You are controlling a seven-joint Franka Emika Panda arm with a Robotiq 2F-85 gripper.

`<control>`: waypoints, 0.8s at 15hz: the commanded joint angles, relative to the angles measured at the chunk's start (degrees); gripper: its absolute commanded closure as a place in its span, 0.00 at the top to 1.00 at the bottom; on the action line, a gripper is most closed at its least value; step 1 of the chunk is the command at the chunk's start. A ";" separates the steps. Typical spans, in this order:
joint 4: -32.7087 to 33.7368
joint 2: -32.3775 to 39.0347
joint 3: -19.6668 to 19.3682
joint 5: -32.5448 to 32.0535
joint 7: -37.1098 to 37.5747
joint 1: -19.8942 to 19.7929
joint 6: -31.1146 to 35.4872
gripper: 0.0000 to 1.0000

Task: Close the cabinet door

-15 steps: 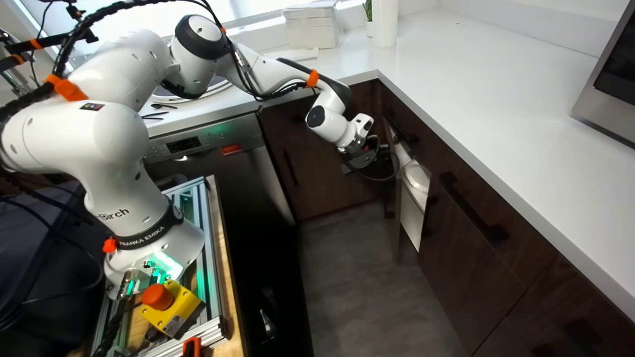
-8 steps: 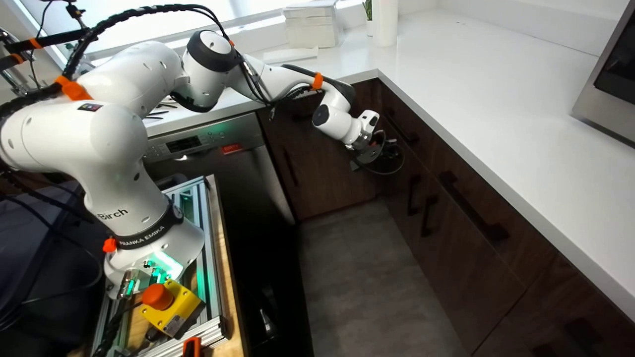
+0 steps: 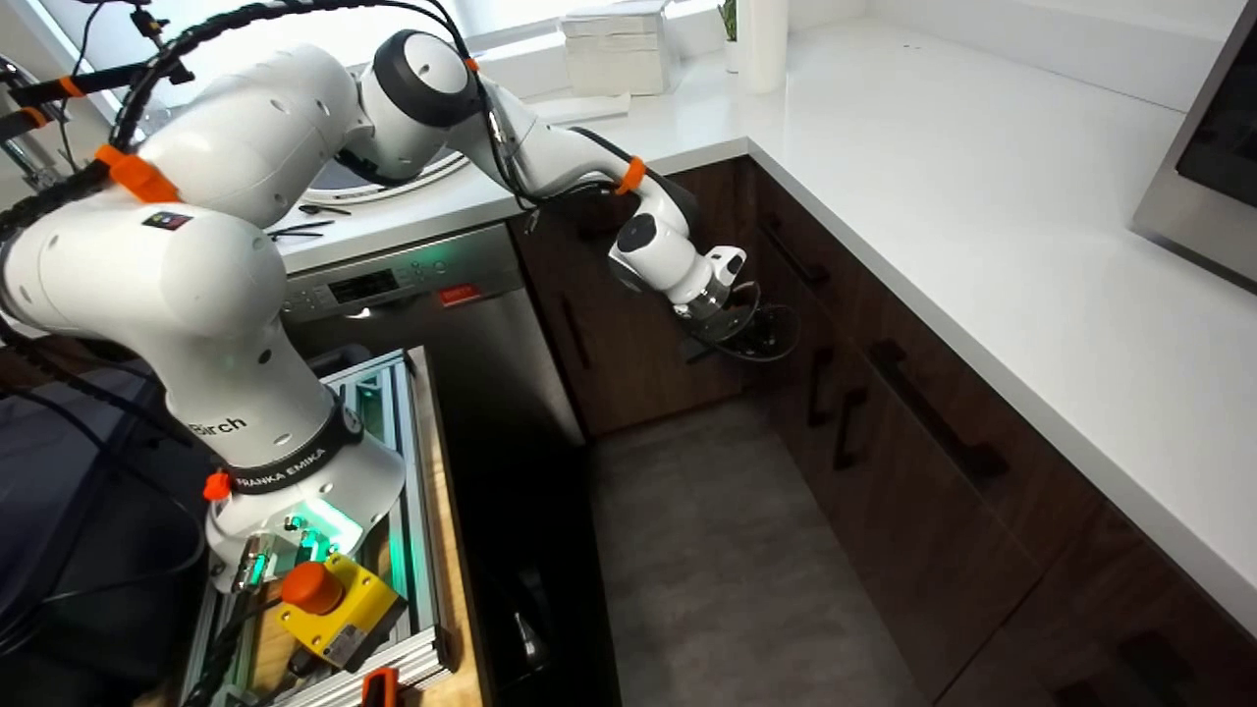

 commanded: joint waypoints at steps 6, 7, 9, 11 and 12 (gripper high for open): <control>-29.29 -25.44 4.14 -37.52 9.24 -6.42 -9.61 0.92; -32.49 -27.22 0.50 -41.93 13.21 -3.56 -13.84 0.99; -38.24 -30.55 -8.37 -50.93 21.61 3.62 -23.47 1.00; -40.16 -32.70 -16.27 -60.08 28.99 9.17 -33.63 1.00; -40.42 -33.99 -20.06 -64.70 33.04 11.75 -38.93 1.00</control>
